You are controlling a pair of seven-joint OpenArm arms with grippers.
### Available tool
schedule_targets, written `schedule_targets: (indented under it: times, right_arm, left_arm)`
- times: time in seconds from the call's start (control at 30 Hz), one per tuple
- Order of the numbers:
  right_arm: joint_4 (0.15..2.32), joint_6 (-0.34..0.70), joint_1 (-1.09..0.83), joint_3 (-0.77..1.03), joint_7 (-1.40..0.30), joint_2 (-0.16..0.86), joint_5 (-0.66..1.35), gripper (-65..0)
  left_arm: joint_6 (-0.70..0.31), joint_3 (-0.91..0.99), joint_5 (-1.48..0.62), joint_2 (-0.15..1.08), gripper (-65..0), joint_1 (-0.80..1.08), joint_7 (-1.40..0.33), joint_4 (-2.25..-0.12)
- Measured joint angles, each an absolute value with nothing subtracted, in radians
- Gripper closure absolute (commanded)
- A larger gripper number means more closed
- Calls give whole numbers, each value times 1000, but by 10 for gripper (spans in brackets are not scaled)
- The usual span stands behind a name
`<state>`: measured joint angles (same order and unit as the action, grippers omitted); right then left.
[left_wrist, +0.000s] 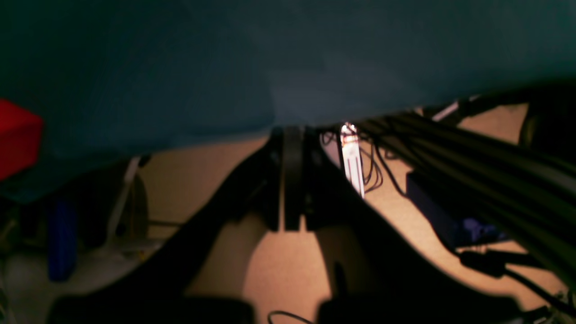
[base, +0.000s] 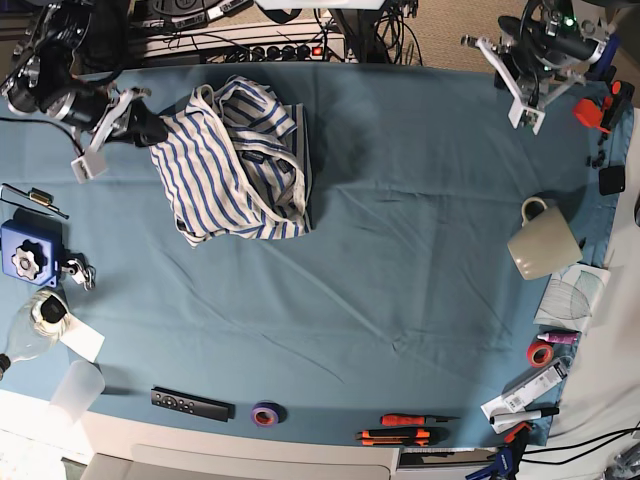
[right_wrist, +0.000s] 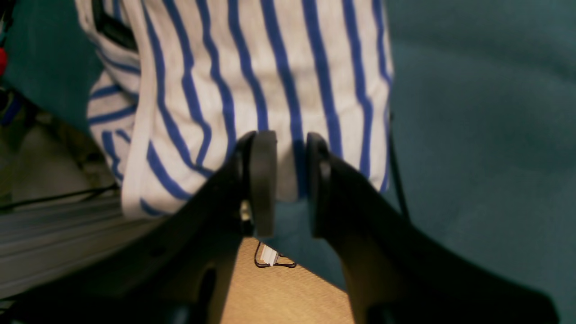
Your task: Fold the T-shirt properly
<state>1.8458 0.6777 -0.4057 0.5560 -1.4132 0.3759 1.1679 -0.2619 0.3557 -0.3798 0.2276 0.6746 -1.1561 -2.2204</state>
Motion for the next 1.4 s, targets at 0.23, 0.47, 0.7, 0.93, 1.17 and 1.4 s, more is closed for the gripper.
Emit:
schedule_targets:
  times: [0.23, 0.47, 0.7, 0.93, 1.17, 1.4]
  right_arm:
    - [1846, 678, -495, 556, -1413, 376, 1168, -125]
    - [1846, 677, -584, 556, -1410, 376, 1169, -125]
    - [1846, 685, -699, 555, -1406, 376, 1118, -125]
    - [1846, 693, -795, 555, -1406, 345, 1032, -124]
    - [1818, 697, -804, 555, -1402, 243, 947, -125]
    - [1753, 698, -801, 555, -1393, 241, 902, -125]
  left_arm:
    - [-262, 356, -395, 228, 0, 742, -1176, -2221]
    - [-262, 356, -416, 228, 0, 826, -1182, -2221]
    - [-262, 356, -417, 228, 0, 896, -1182, -2221]
    - [-262, 356, -417, 196, 0, 942, -1177, -2202]
    - [-313, 355, -419, 127, 0, 947, -1142, -2066]
    - [-312, 356, -413, 127, 0, 918, -1066, -1918]
